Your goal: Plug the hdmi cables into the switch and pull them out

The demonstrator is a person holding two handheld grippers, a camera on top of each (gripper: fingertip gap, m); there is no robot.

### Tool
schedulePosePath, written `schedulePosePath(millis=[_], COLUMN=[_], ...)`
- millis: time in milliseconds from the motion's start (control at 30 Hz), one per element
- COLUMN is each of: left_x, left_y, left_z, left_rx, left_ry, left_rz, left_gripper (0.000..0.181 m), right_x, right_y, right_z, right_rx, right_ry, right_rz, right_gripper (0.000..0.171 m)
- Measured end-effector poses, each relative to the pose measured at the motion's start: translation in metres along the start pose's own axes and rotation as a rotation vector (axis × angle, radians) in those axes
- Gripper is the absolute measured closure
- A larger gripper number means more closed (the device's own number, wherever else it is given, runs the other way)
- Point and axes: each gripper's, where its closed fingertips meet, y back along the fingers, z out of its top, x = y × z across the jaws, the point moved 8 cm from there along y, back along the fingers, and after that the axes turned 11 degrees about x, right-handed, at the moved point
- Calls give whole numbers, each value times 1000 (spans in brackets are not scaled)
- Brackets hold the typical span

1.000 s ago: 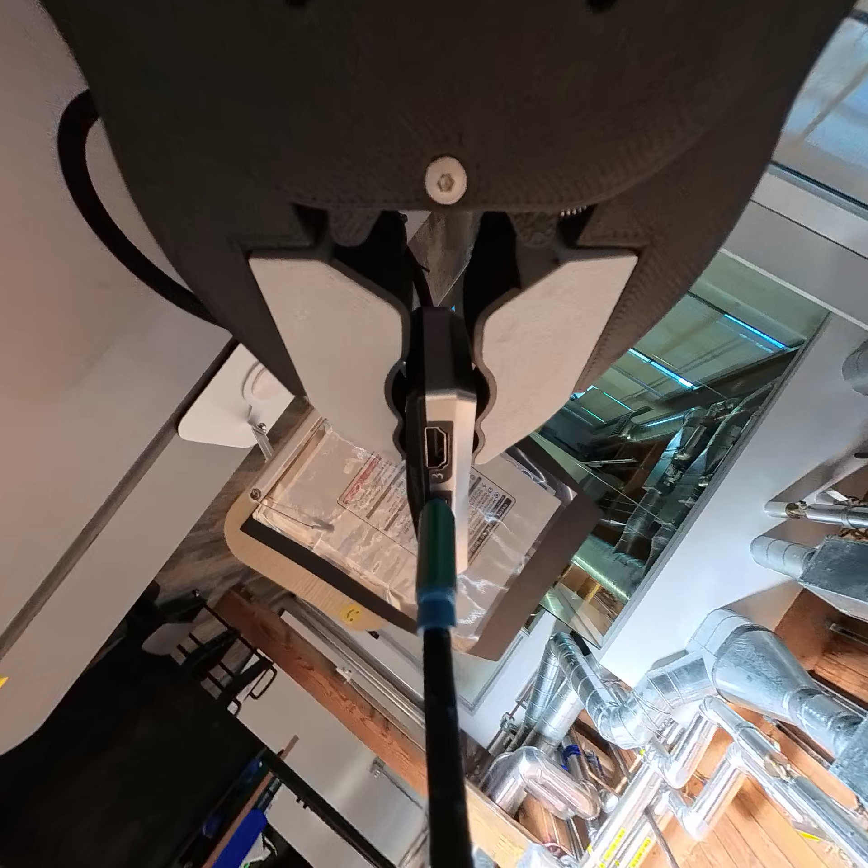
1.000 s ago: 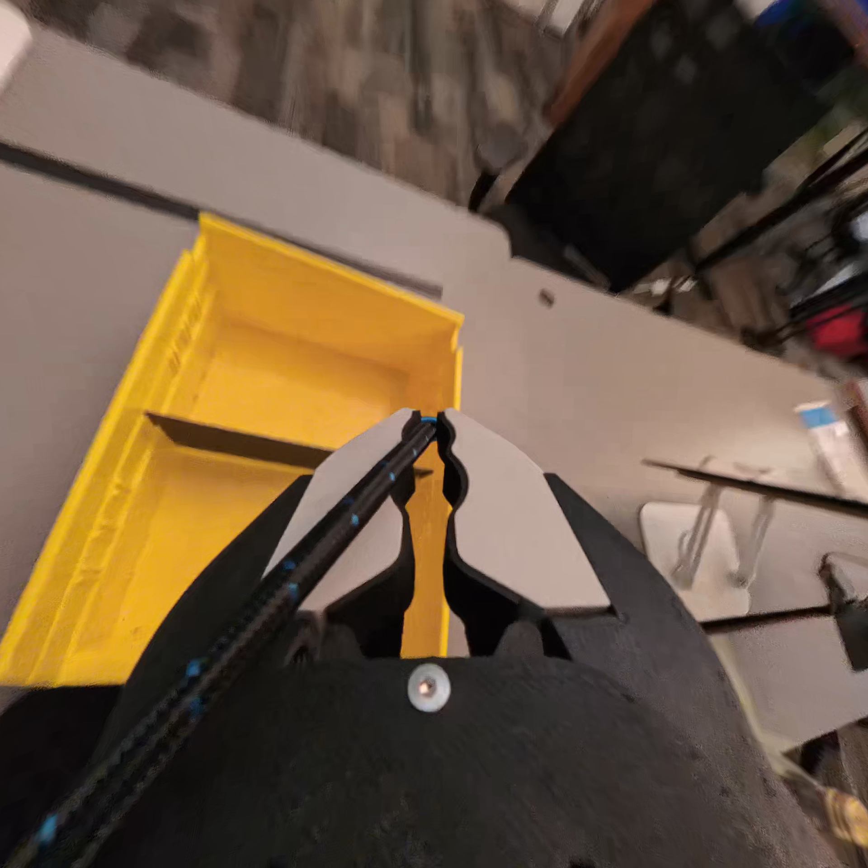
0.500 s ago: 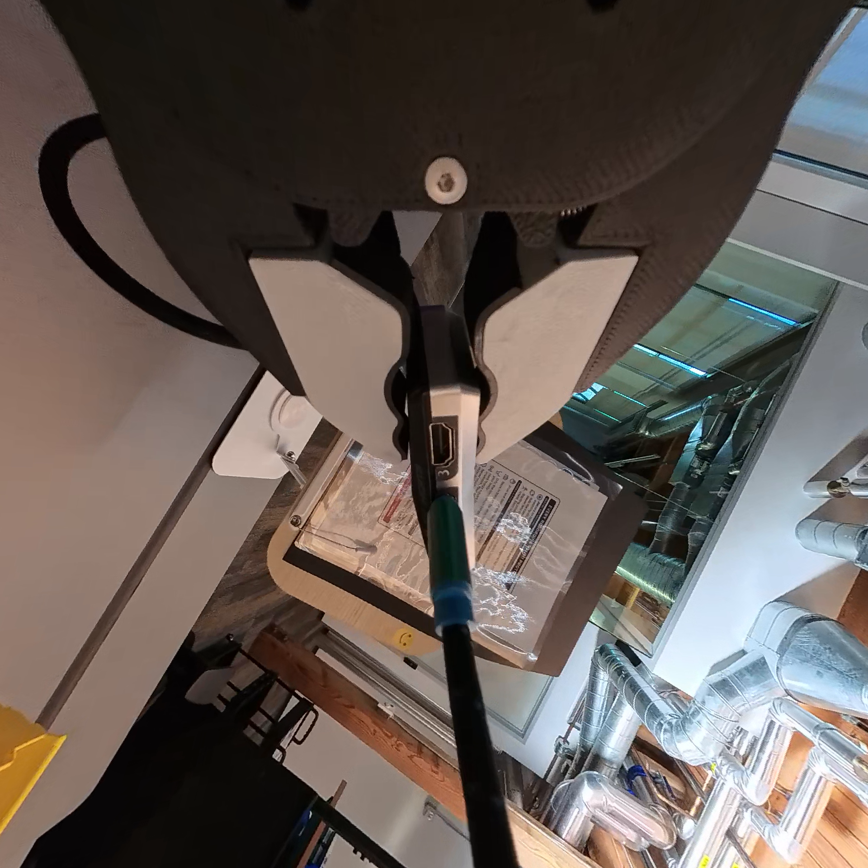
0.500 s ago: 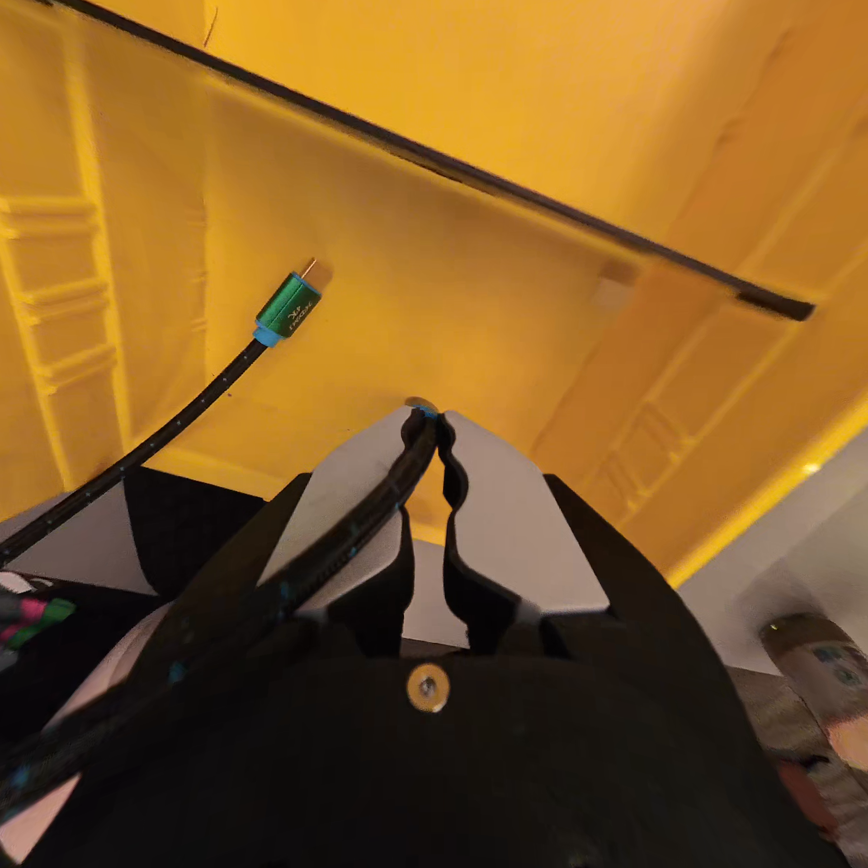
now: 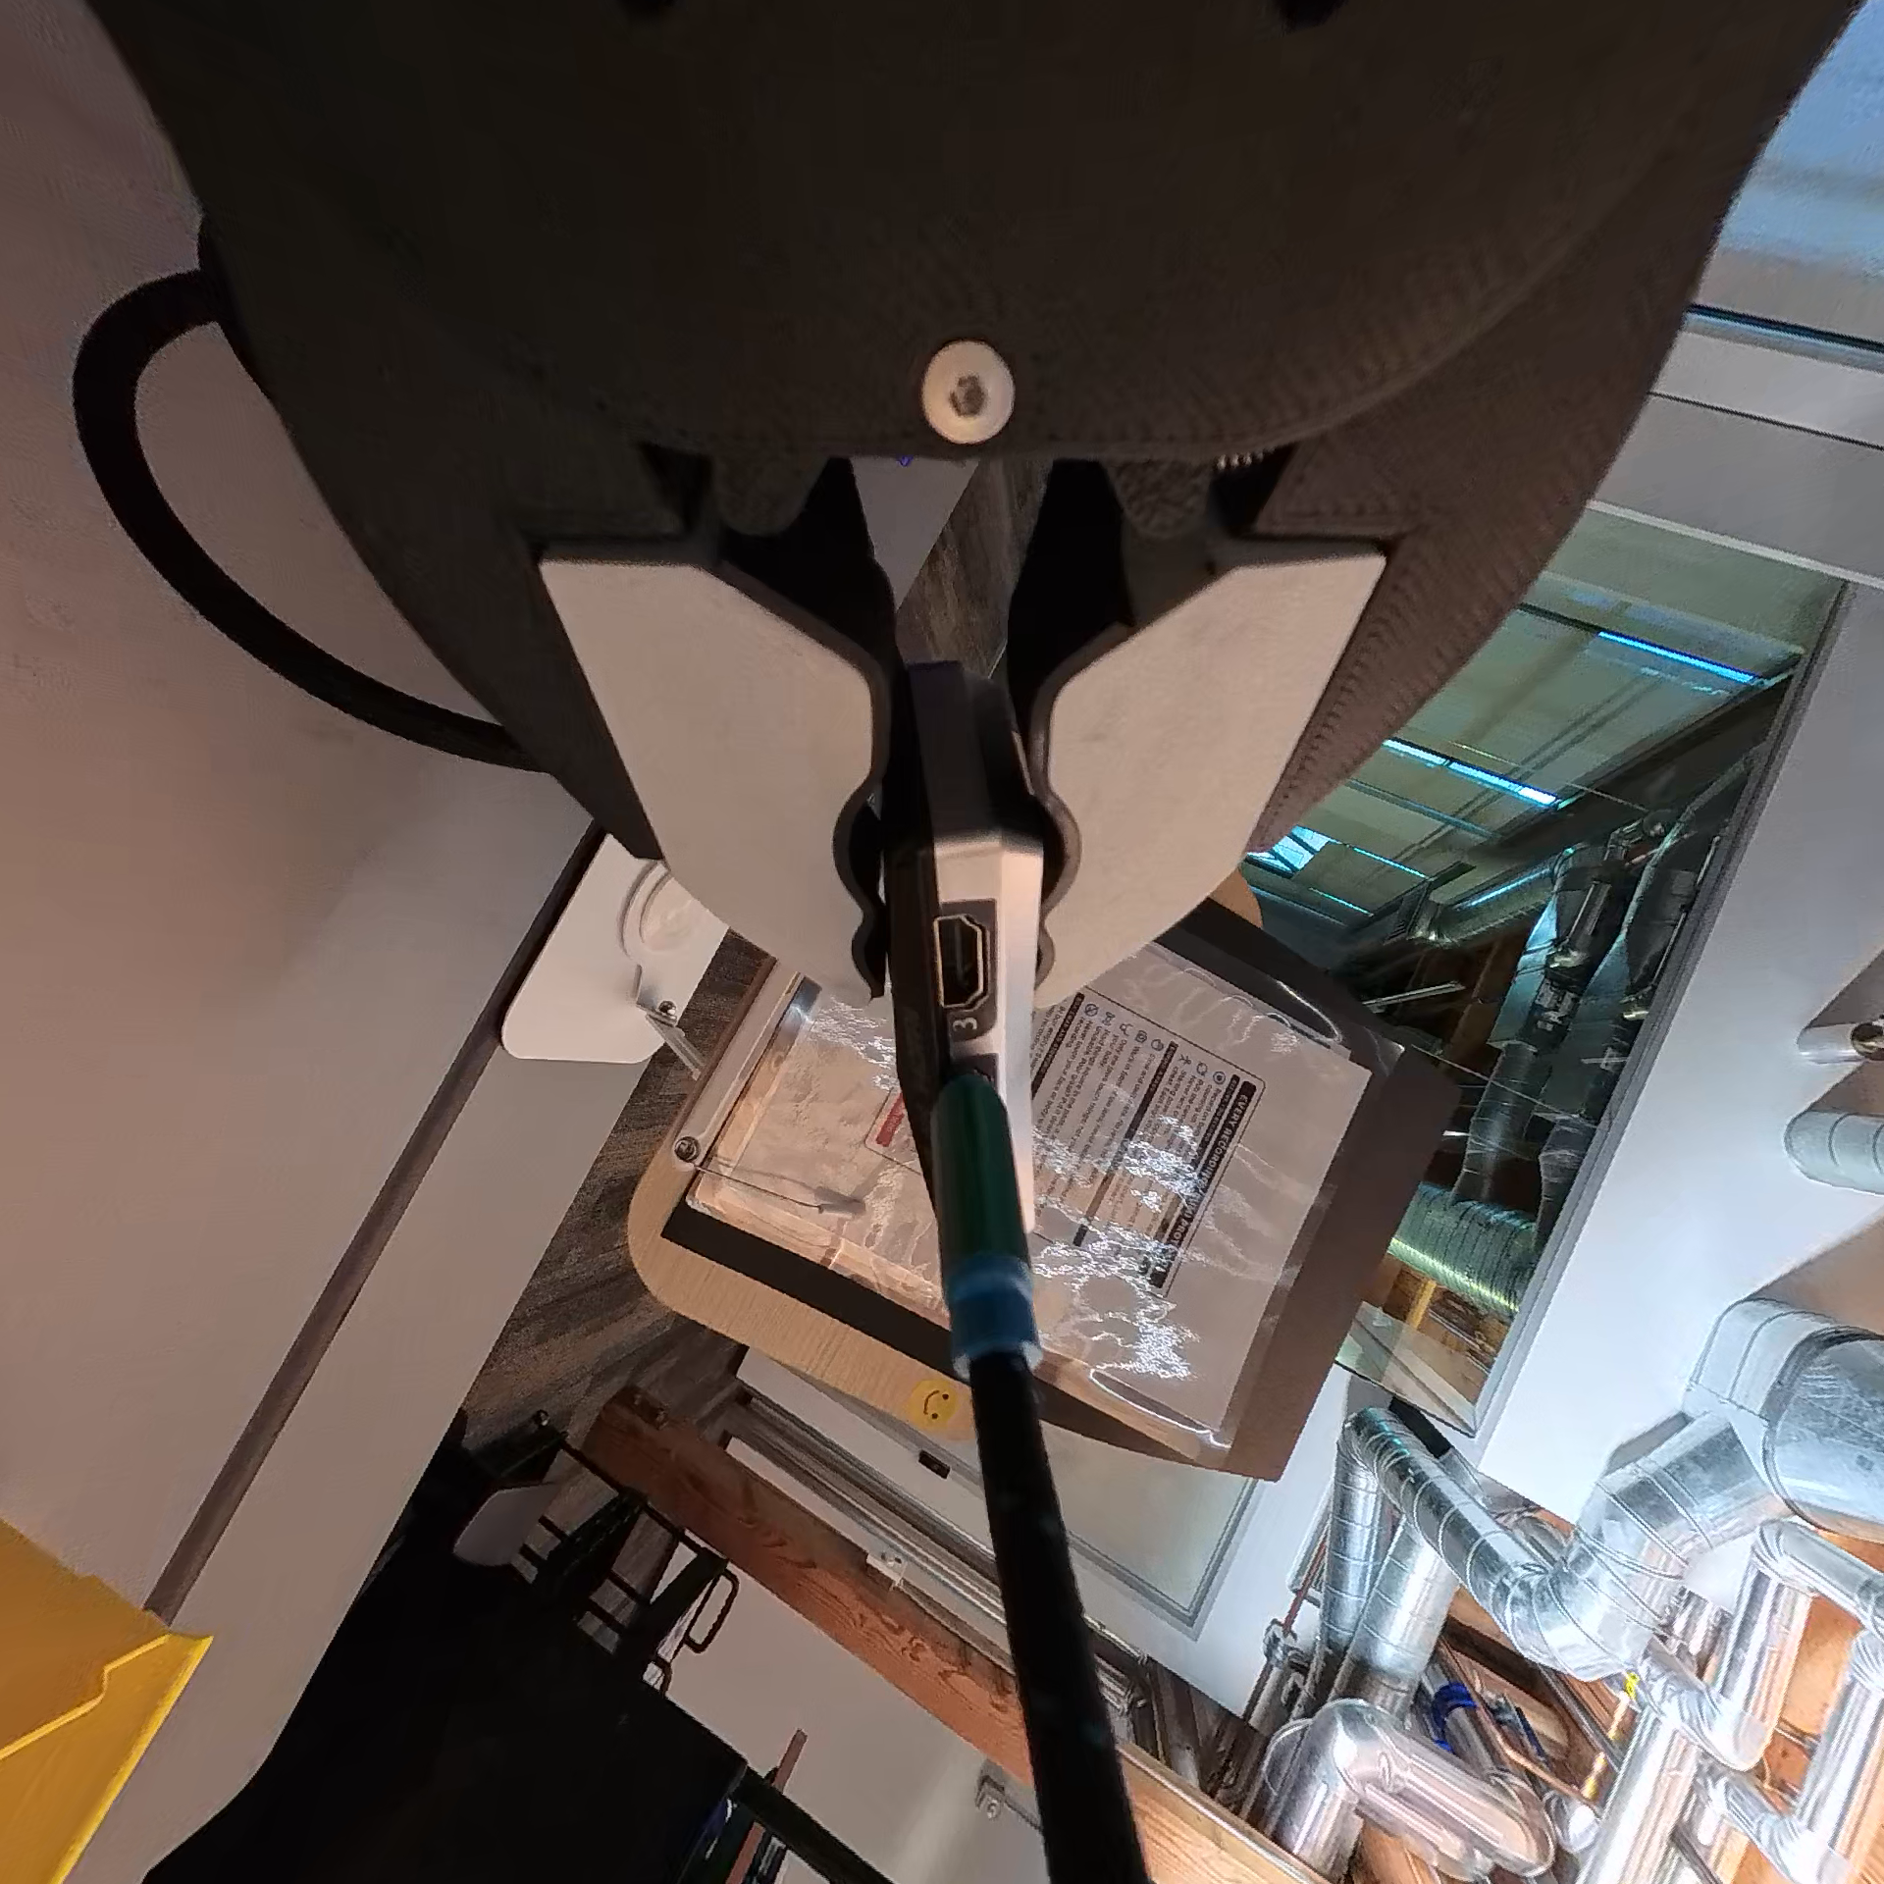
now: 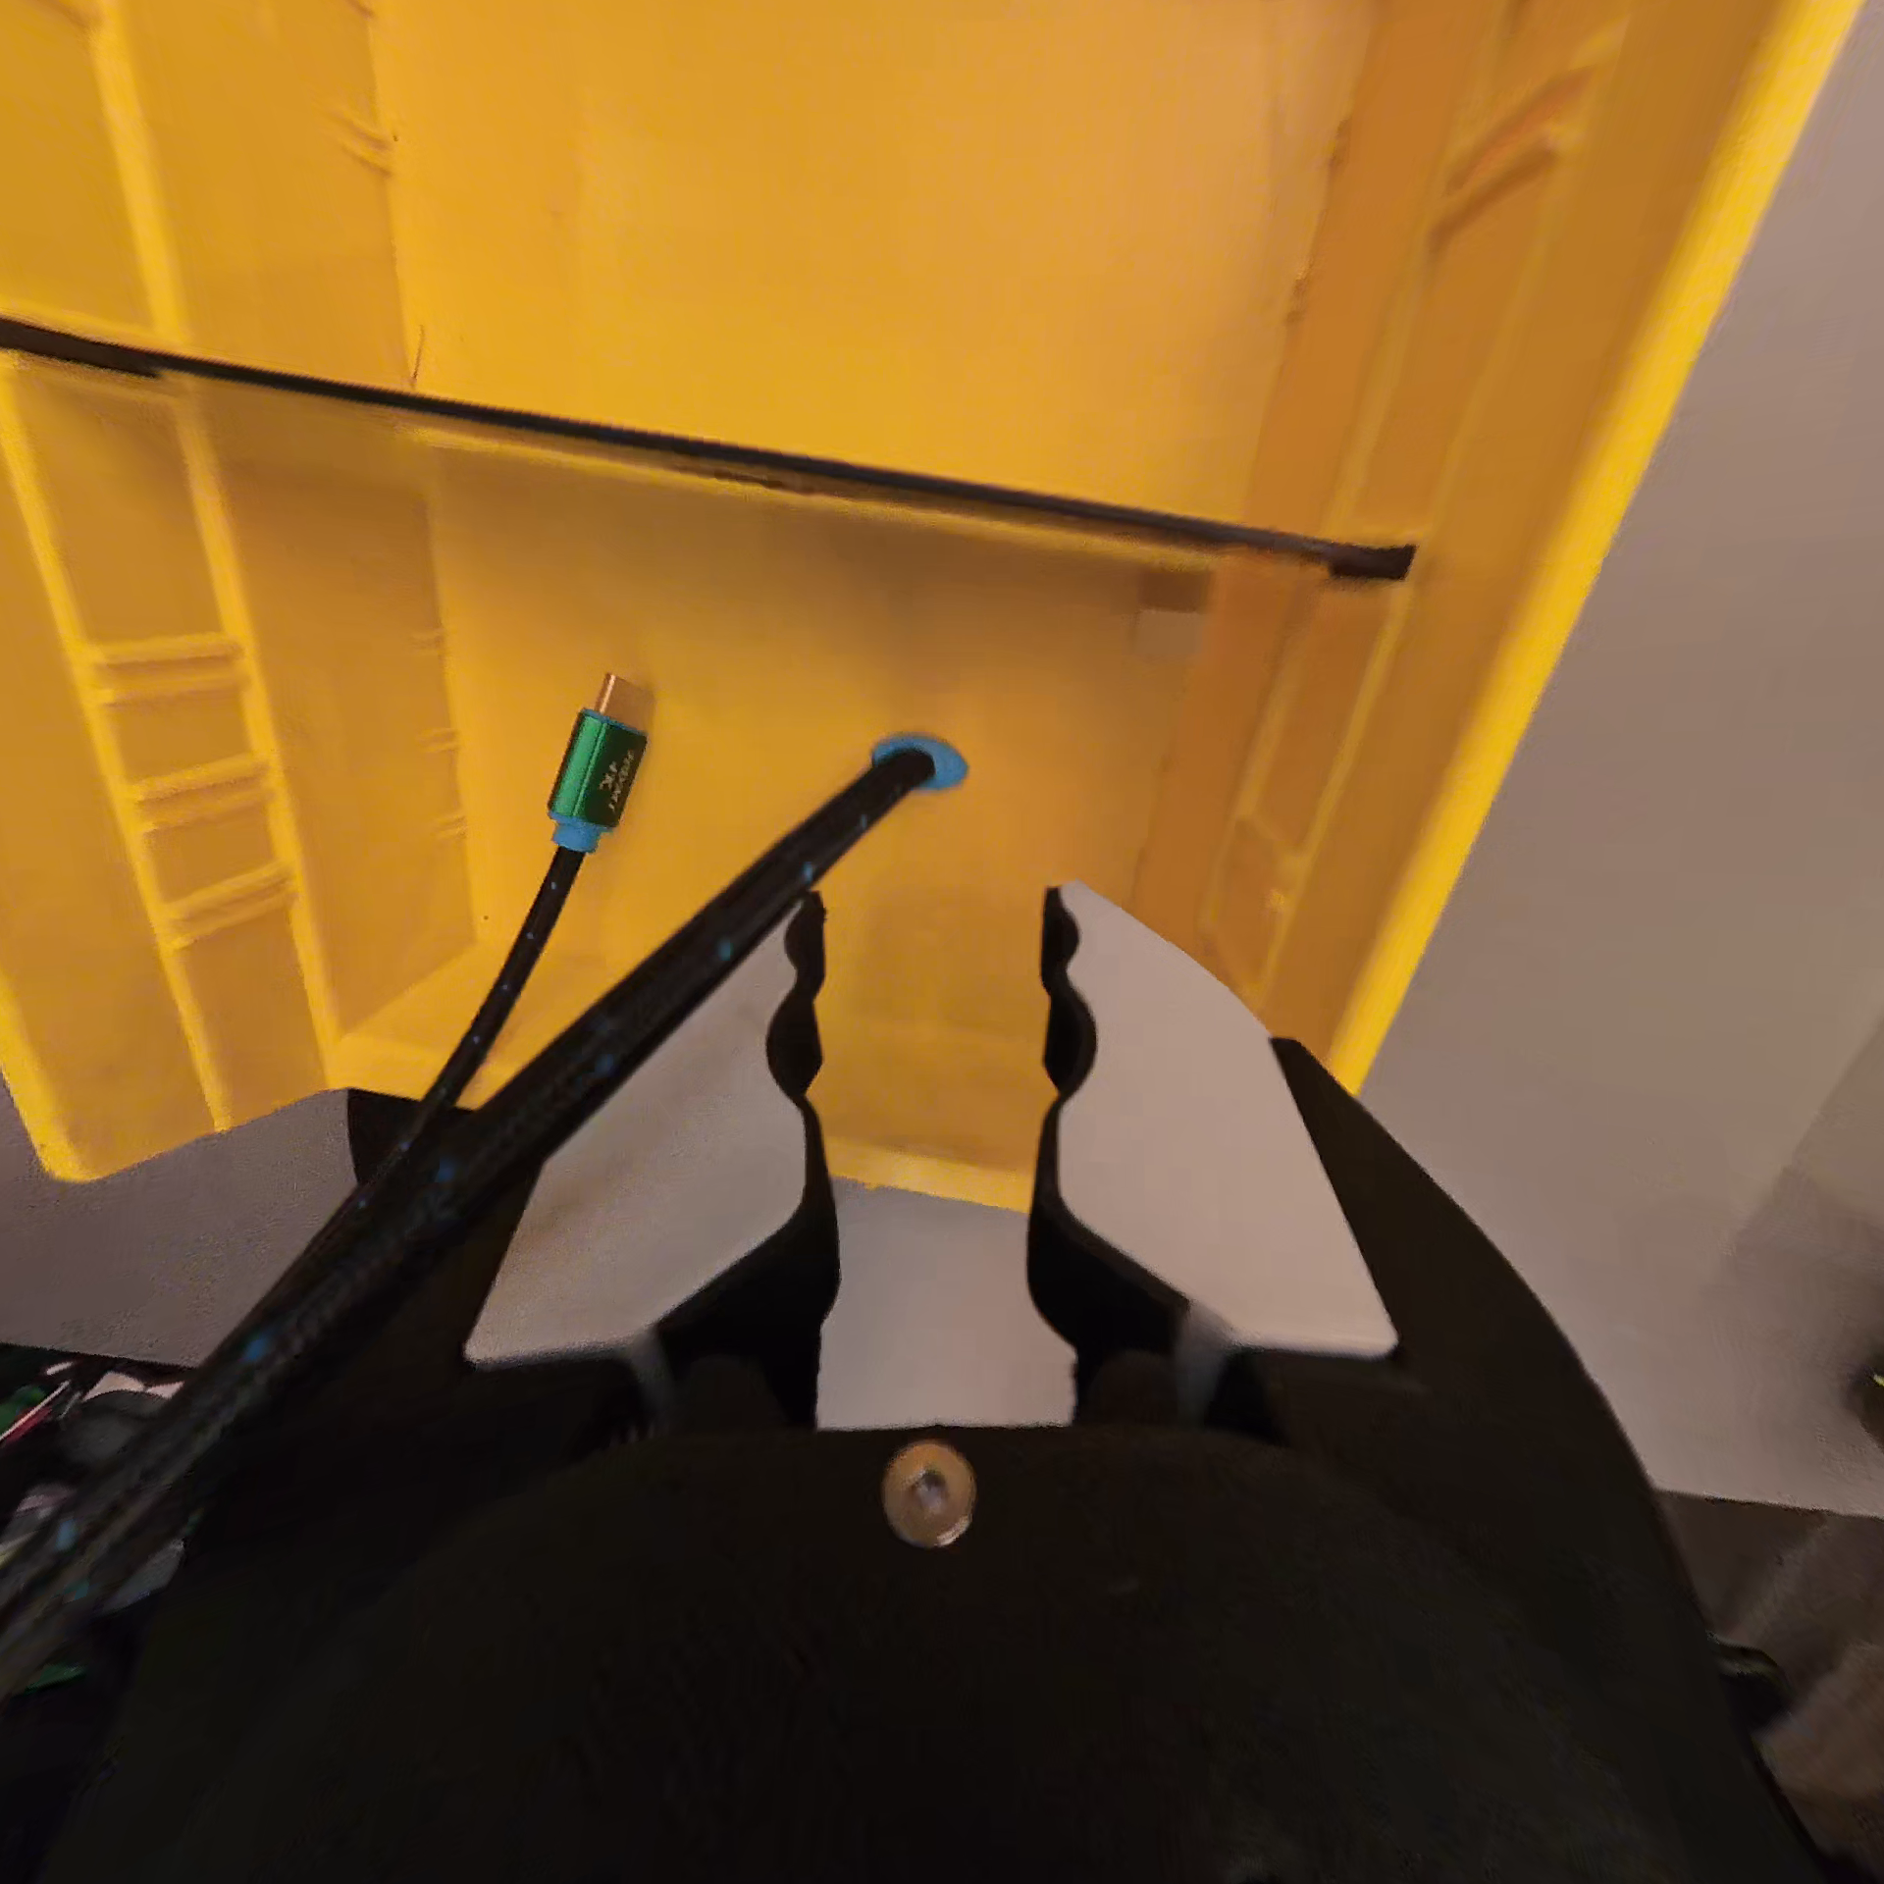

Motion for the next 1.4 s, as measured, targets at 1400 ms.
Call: schedulePosePath(millis=[1400], left_x=[-1], left_y=[0], left_z=[-2], left_rx=[41], left_ry=[-23], left_rz=[-16], left_gripper=[160], right_x=[-5], right_y=[17], right_z=[-61], right_rx=[19], right_ry=[-20], right_rz=[68], right_gripper=[146])
